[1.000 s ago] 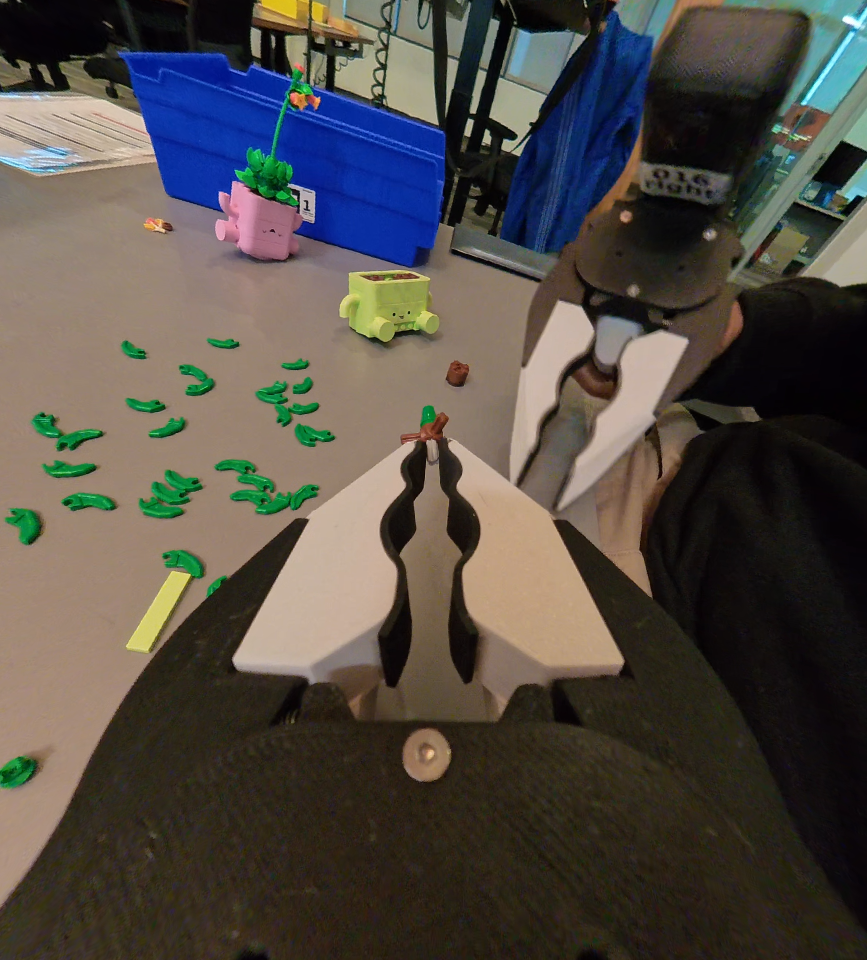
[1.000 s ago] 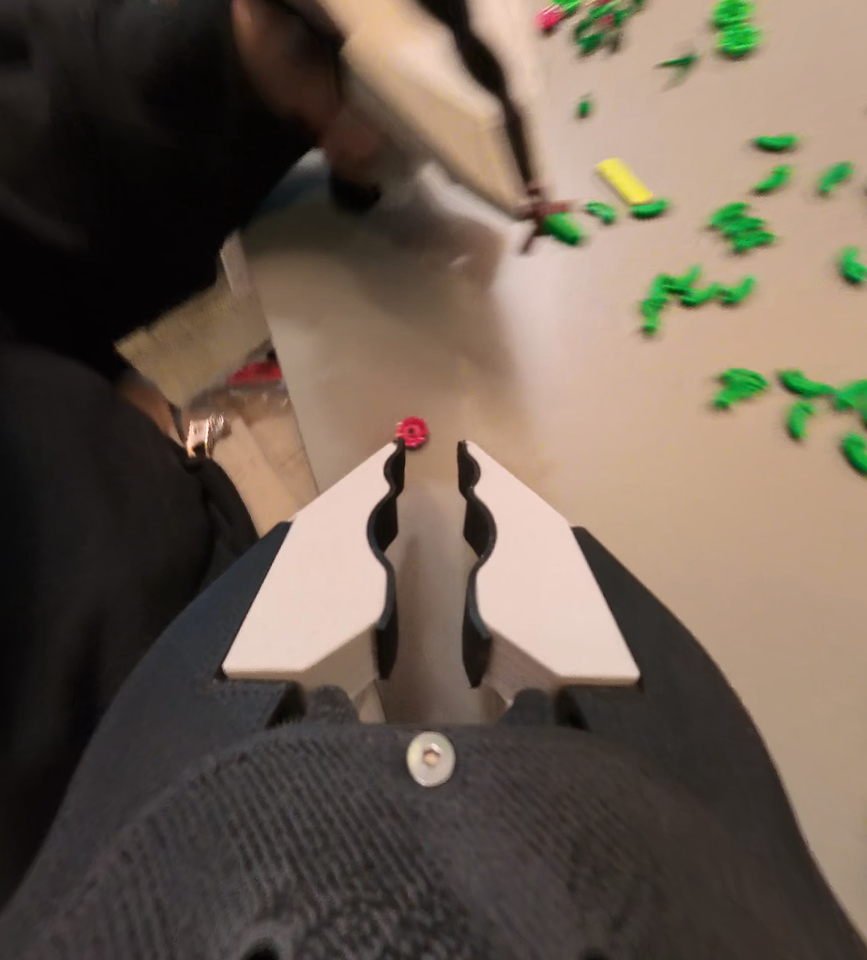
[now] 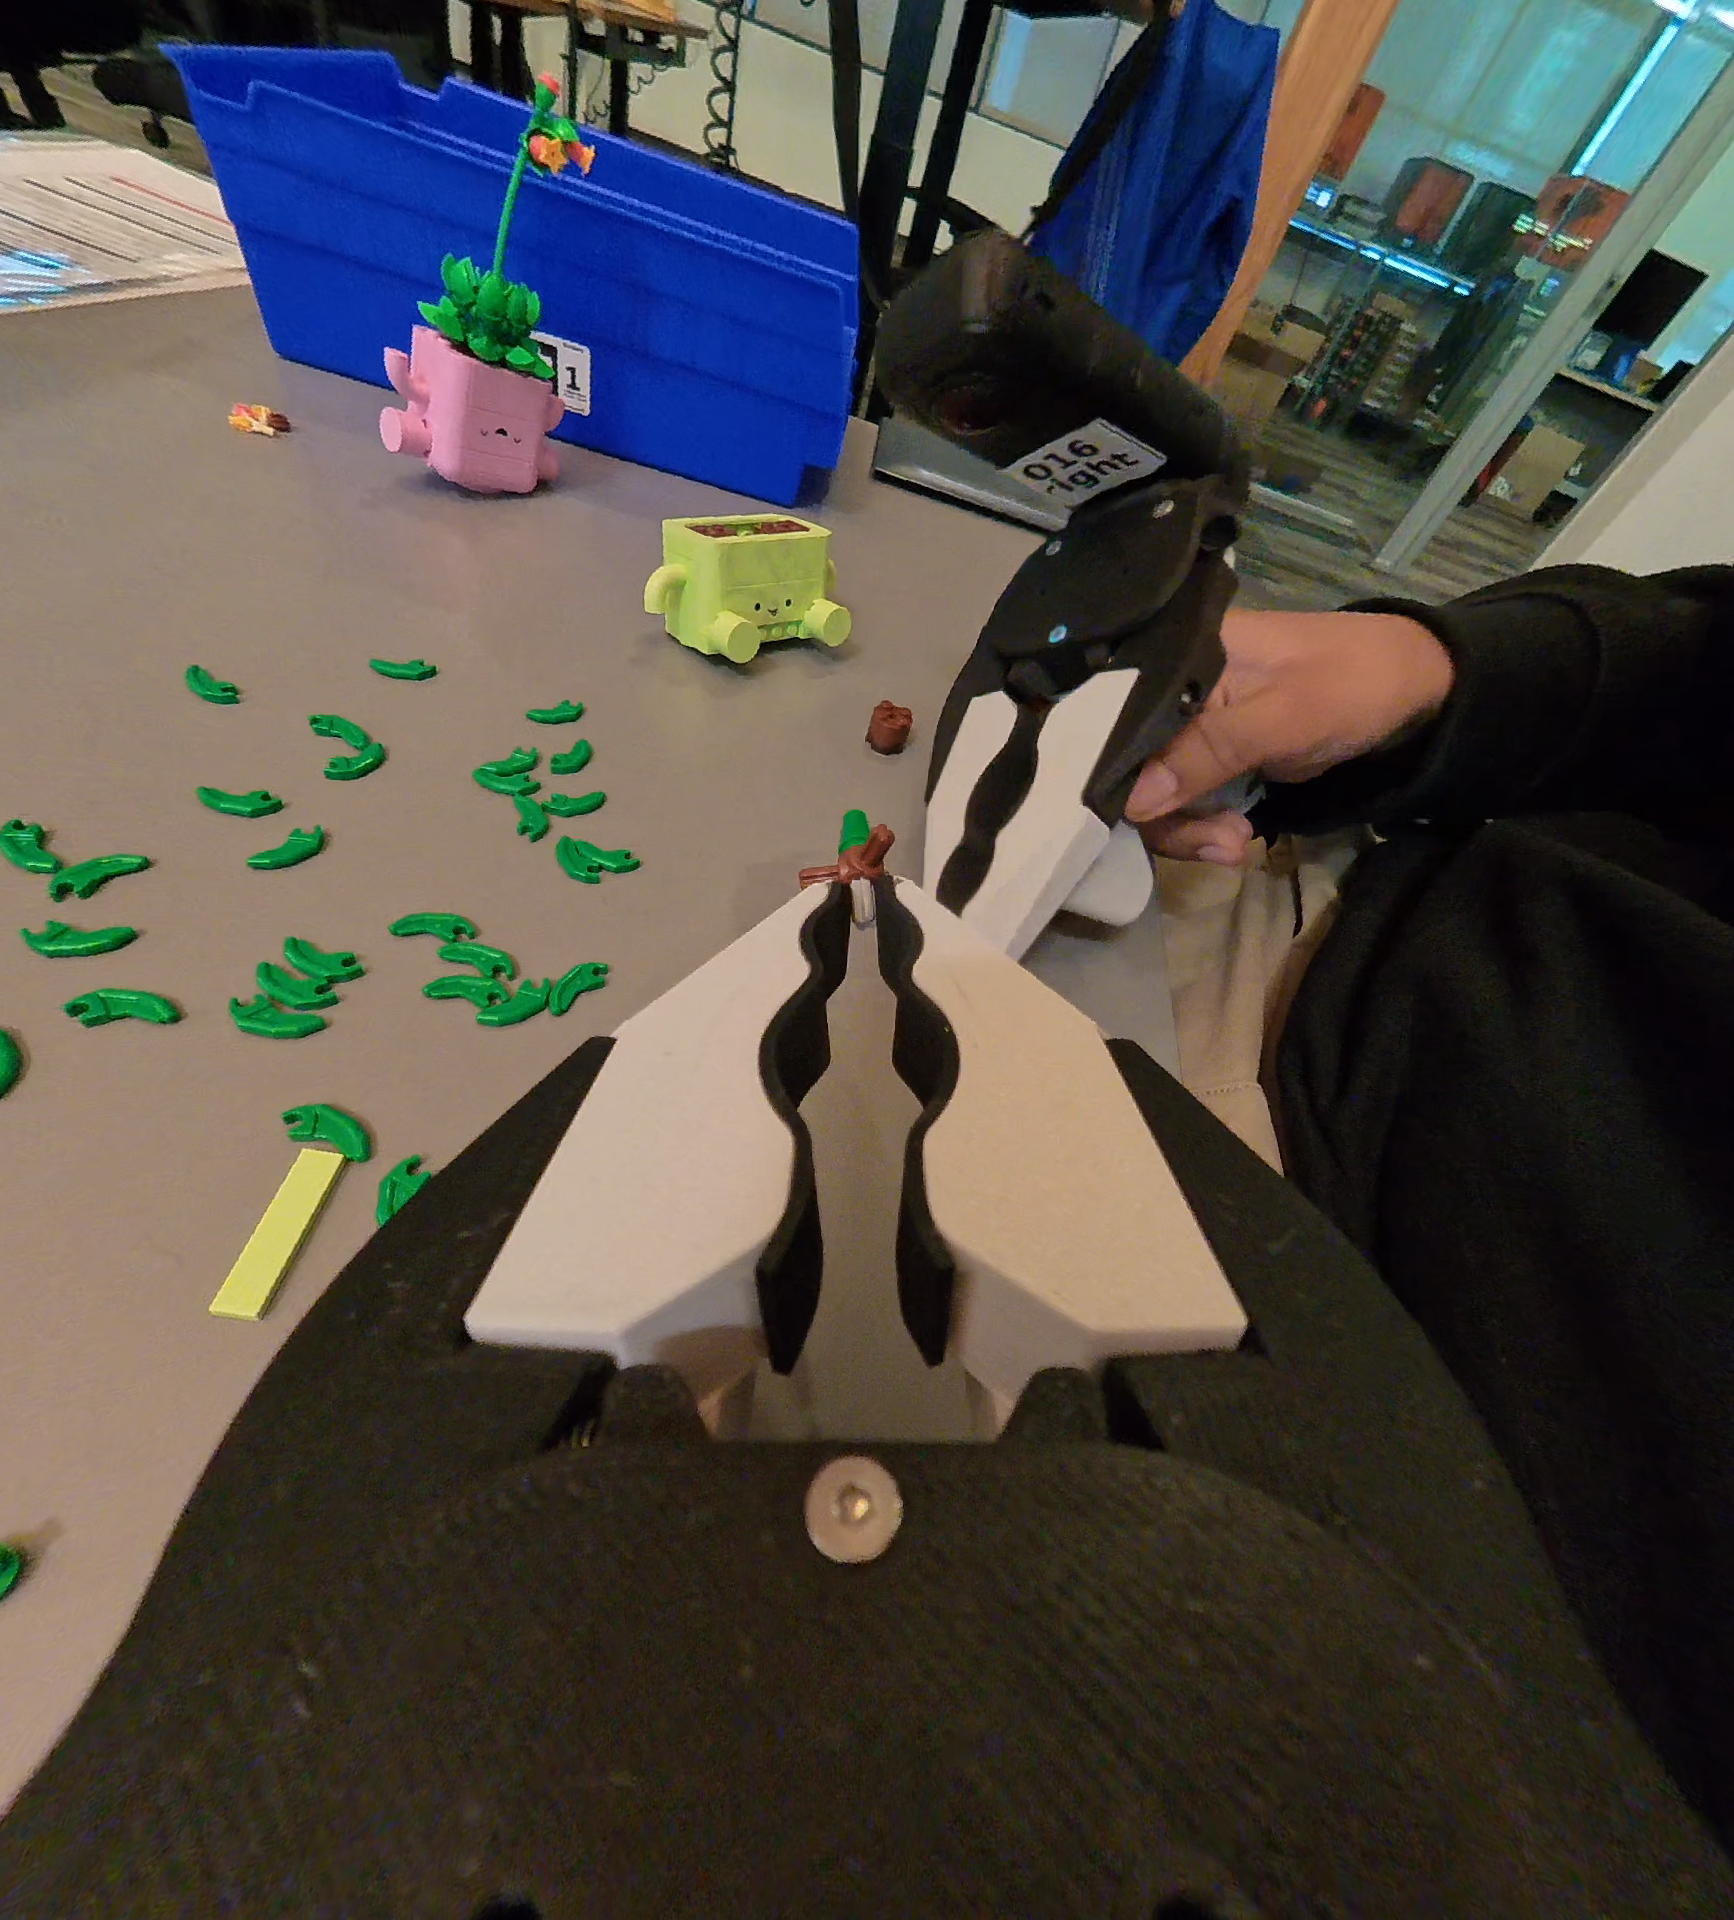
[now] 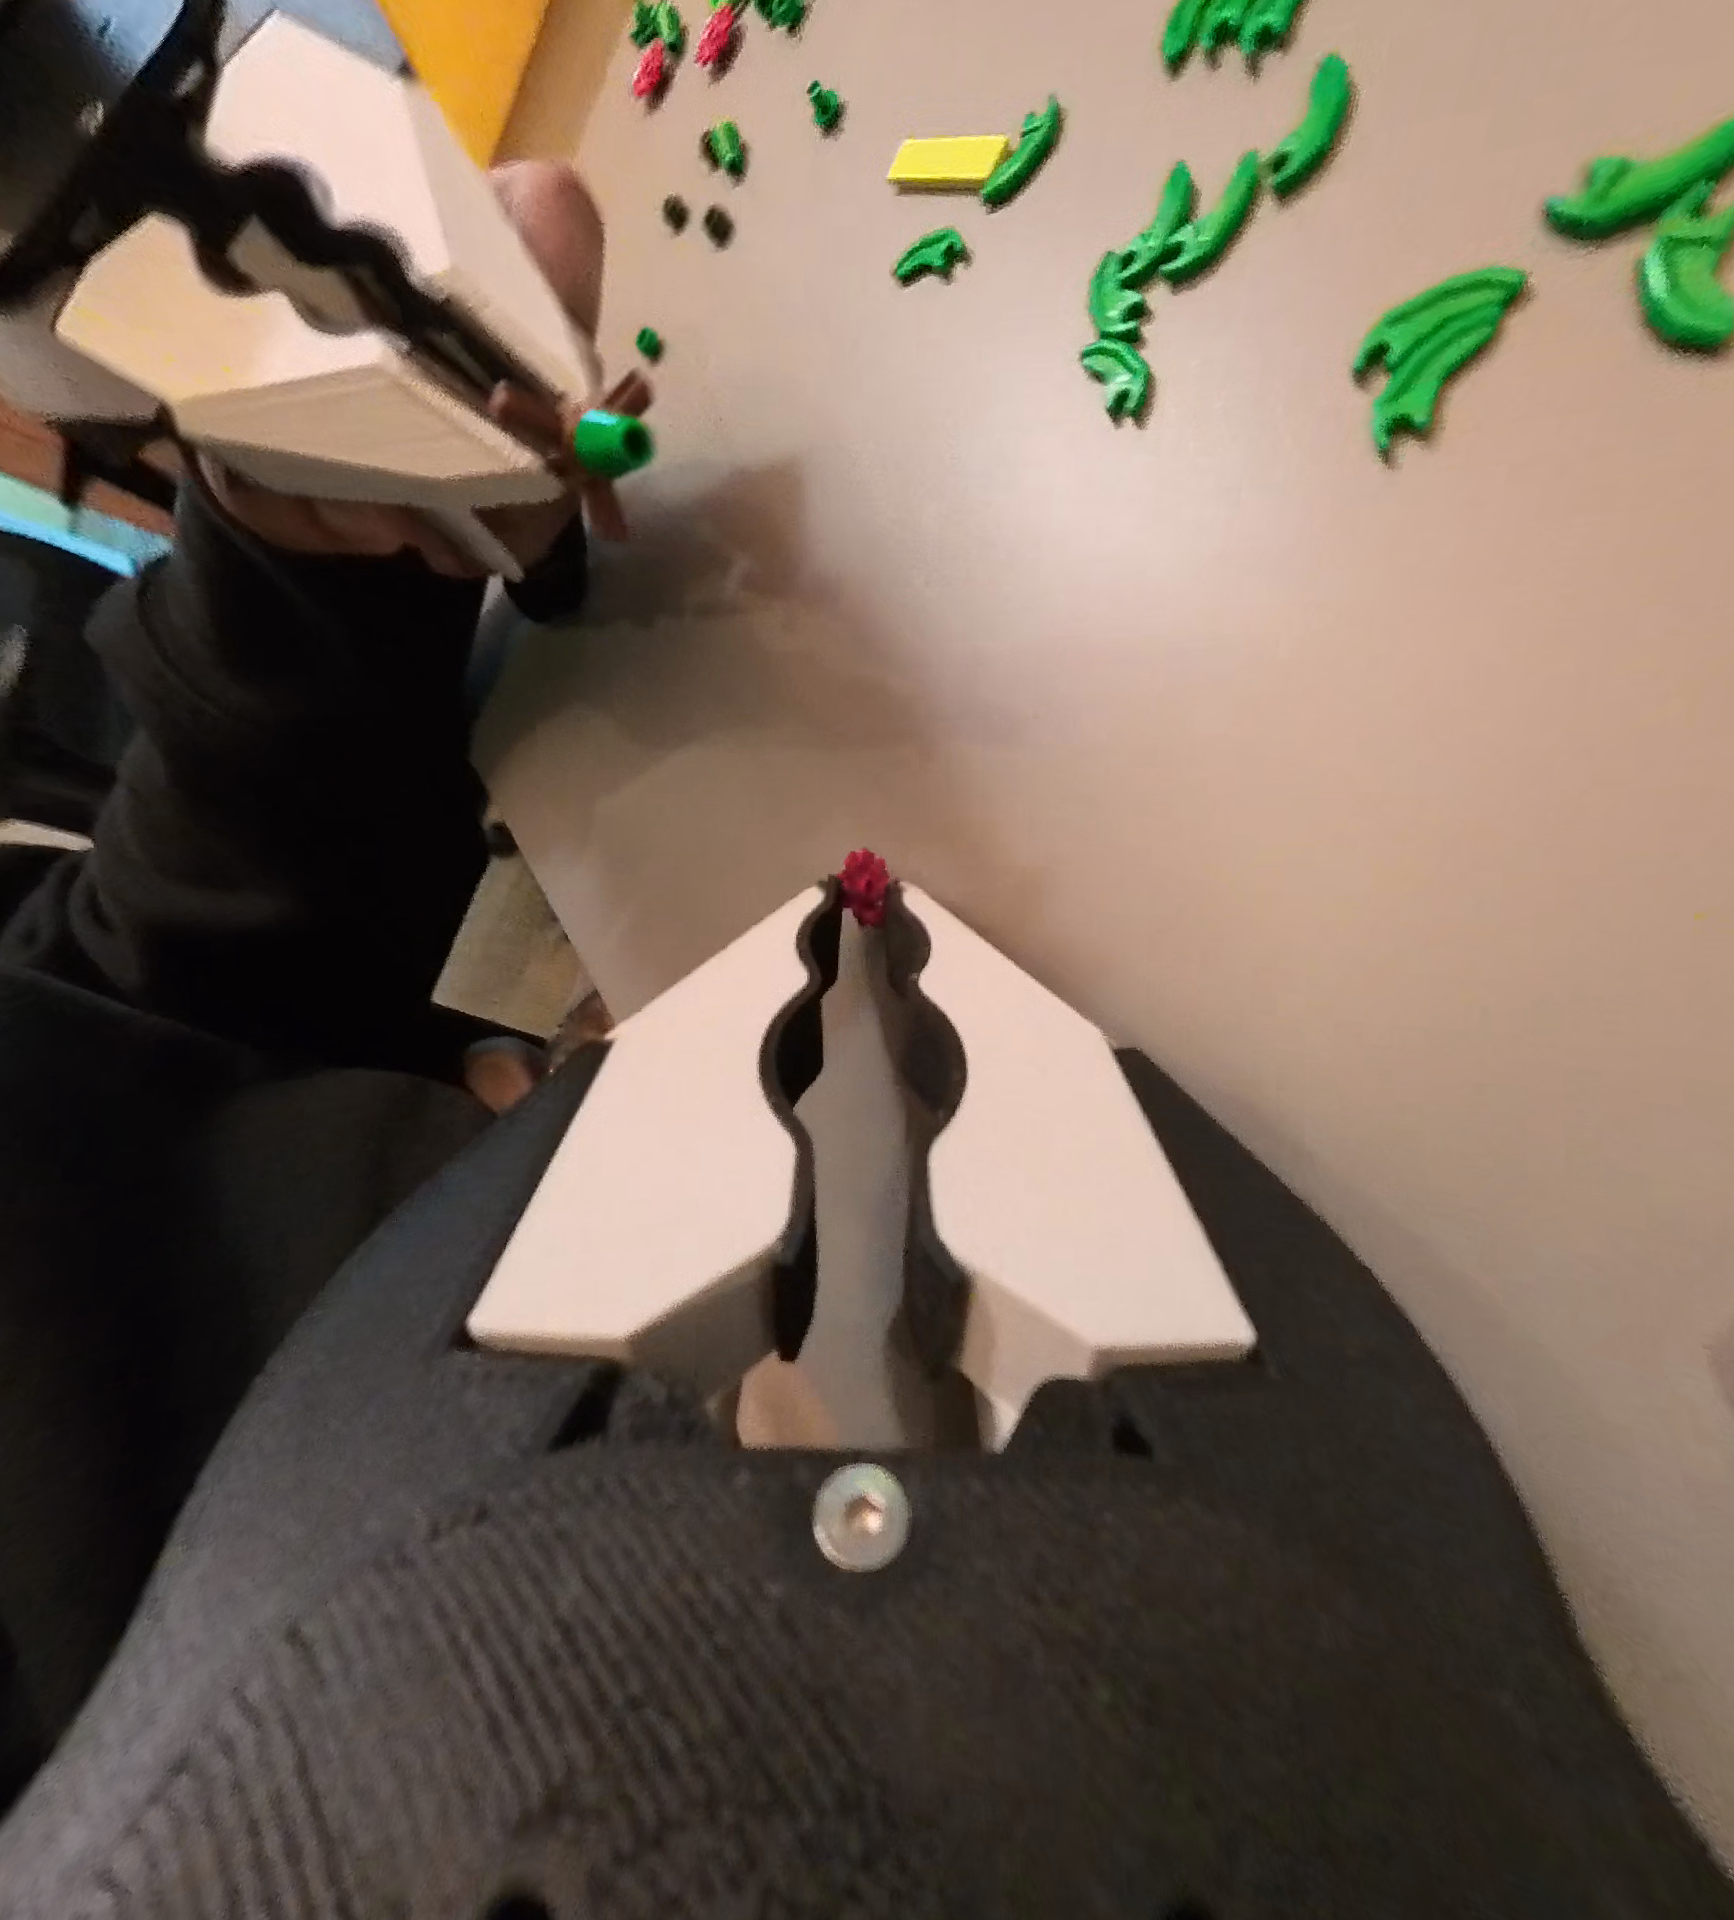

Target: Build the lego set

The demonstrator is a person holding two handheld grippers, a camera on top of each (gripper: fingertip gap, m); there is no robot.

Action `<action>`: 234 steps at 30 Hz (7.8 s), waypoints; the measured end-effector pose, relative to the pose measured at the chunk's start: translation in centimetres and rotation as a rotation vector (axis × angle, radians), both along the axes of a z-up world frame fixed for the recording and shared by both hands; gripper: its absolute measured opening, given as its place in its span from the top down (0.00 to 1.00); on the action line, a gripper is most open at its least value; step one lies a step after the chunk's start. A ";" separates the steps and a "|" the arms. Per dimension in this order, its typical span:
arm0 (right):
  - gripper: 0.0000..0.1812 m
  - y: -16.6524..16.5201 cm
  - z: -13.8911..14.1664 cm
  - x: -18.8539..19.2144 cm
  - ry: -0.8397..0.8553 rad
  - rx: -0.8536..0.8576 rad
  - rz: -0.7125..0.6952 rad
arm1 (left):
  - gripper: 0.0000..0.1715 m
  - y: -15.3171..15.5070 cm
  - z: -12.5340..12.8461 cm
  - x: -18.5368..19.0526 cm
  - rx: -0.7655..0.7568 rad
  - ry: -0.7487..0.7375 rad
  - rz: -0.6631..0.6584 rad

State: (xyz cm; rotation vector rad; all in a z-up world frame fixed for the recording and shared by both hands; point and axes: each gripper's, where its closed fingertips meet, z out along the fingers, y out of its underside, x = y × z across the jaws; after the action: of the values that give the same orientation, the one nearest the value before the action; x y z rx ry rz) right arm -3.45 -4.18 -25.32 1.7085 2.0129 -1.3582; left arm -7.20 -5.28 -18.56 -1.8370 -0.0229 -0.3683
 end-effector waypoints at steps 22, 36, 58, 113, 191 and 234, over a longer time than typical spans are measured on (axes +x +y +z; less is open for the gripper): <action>0.84 1.7 7.7 -1.9 0.700 0.542 0.100 | 0.99 0.4 0.4 0.9 0.026 -0.036 -0.040; 0.90 -0.1 6.1 -1.7 0.842 0.880 0.387 | 0.99 0.6 -0.1 2.8 -0.006 0.029 -0.116; 0.98 -0.9 13.6 -2.4 0.896 -0.031 -0.080 | 0.87 1.1 7.6 2.7 0.460 -0.172 -0.060; 0.99 1.1 9.9 -1.4 0.347 0.114 0.222 | 0.98 3.2 2.3 3.2 0.193 0.228 0.002; 0.99 2.5 1.3 -0.3 -0.042 0.762 0.686 | 0.86 -0.9 2.2 -7.2 0.178 -0.086 0.430; 0.99 1.3 18.4 -4.1 1.174 0.410 -0.110 | 0.67 1.1 9.6 0.1 0.567 -0.110 0.173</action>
State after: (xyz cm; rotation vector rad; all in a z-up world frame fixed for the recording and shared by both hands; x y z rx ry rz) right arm -7.56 -2.85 -6.96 1.1941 2.9322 -2.5122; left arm -7.05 -4.19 -8.98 -1.2432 -0.1380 -0.3140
